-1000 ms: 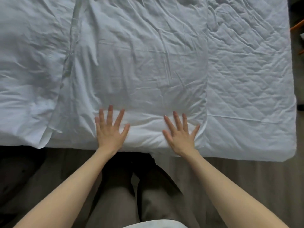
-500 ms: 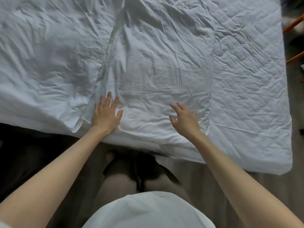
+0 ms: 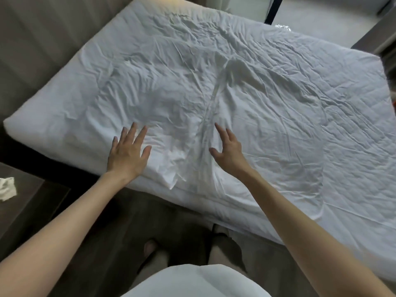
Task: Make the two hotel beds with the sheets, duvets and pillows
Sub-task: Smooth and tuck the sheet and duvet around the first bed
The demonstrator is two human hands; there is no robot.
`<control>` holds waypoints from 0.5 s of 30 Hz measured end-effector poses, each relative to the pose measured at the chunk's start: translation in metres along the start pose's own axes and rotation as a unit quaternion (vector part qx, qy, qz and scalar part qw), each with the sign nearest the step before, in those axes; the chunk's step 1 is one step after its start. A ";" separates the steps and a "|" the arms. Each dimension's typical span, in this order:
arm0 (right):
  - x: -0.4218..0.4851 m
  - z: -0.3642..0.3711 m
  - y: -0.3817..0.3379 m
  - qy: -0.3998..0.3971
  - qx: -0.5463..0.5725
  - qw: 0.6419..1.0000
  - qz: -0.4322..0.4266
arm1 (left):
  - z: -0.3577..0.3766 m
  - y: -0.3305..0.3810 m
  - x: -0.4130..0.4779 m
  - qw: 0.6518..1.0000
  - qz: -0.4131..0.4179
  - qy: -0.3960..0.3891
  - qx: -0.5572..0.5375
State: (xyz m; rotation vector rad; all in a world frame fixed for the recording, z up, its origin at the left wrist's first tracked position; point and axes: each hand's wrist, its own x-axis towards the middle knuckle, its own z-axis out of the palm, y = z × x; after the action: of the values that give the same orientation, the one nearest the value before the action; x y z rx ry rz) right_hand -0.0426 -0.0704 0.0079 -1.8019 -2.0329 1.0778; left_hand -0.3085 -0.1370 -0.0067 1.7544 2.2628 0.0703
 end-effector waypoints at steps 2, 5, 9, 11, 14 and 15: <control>0.003 0.020 -0.031 0.016 0.029 0.999 0.001 | -0.014 -0.038 -0.002 1.000 -0.007 0.005 -0.012; 0.013 0.044 -0.065 0.039 0.042 0.998 0.015 | -0.034 -0.084 0.000 0.999 -0.019 -0.003 -0.035; 0.030 0.063 -0.094 0.055 0.045 0.997 0.044 | -0.055 -0.129 0.015 0.997 -0.028 -0.012 -0.064; 0.041 0.067 -0.102 0.059 0.056 0.995 0.062 | -0.063 -0.144 0.027 0.996 -0.031 -0.016 -0.077; 0.065 0.069 -0.105 0.075 0.065 0.992 0.083 | -0.072 -0.157 0.054 0.995 -0.027 -0.022 -0.092; 0.076 0.070 -0.104 0.082 0.070 0.990 0.089 | -0.074 -0.159 0.065 0.995 -0.023 -0.025 -0.095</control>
State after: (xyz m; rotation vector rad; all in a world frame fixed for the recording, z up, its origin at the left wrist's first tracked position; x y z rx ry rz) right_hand -0.1817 -0.0243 0.0020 -1.9585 -1.6869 1.0494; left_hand -0.4917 -0.1068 0.0192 1.5877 2.1820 0.2231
